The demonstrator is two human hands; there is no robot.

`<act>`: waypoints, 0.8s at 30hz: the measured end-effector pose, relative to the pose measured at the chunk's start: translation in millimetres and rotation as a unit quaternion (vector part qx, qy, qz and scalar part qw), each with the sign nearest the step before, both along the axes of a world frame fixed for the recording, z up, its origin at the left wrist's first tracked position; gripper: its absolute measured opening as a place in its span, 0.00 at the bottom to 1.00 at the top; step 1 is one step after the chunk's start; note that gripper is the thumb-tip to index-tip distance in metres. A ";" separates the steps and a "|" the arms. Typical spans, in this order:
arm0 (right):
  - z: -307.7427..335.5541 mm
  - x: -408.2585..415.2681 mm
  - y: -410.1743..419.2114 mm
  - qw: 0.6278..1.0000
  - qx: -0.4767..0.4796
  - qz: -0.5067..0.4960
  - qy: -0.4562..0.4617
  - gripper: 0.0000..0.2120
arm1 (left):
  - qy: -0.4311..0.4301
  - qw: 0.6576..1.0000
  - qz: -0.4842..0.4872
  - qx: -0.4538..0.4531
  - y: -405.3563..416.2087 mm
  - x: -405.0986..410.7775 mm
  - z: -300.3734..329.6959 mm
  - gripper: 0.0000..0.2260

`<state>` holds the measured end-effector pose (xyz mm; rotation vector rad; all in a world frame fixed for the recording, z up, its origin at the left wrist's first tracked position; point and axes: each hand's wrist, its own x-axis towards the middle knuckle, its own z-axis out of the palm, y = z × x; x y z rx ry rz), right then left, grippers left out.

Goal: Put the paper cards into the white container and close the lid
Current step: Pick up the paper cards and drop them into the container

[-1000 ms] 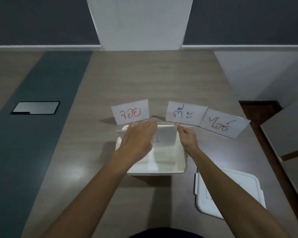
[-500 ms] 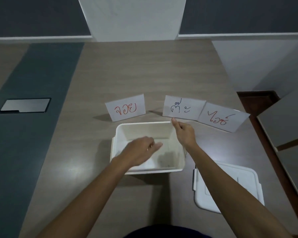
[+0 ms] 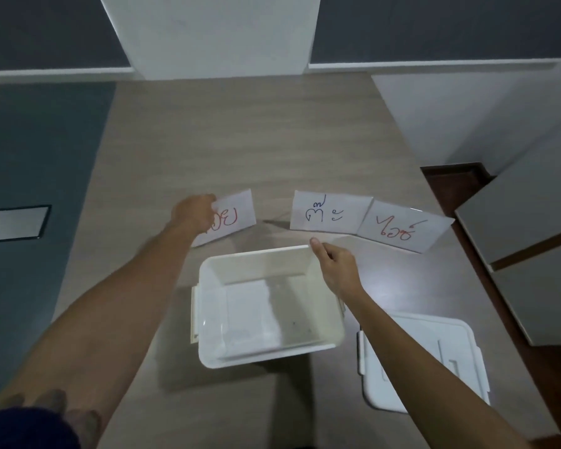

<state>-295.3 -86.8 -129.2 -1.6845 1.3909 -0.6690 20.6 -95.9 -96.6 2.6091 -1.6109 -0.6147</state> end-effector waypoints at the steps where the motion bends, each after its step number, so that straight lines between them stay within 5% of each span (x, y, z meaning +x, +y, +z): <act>1: 0.3 0.2 -0.3 1.000 0.001 0.000 -0.002 0.26 | -0.019 0.999 -0.007 -0.039 3.7 -3.7 8.2 0.15; 5: 3.1 0.5 -1.4 1.000 0.012 -0.001 -0.005 0.27 | -0.076 0.968 -0.037 -0.238 41.0 -42.0 73.9 0.07; 9: 6.4 0.9 0.1 1.000 0.027 -0.003 0.008 0.27 | -0.078 0.940 -0.105 -0.316 106.0 -98.6 116.4 0.02; 14: 8.3 2.0 3.5 0.999 0.046 -0.021 -0.019 0.28 | -0.065 0.957 -0.179 -0.220 162.2 -150.2 70.6 0.01; 19: 12.9 0.9 6.0 0.999 0.046 -0.024 -0.012 0.29 | 0.046 0.985 -0.166 0.010 196.8 -169.8 6.5 0.19; 24: 10.2 1.6 5.0 0.998 0.052 -0.018 0.000 0.28 | 0.081 0.988 -0.129 -0.004 202.7 -170.0 4.5 0.37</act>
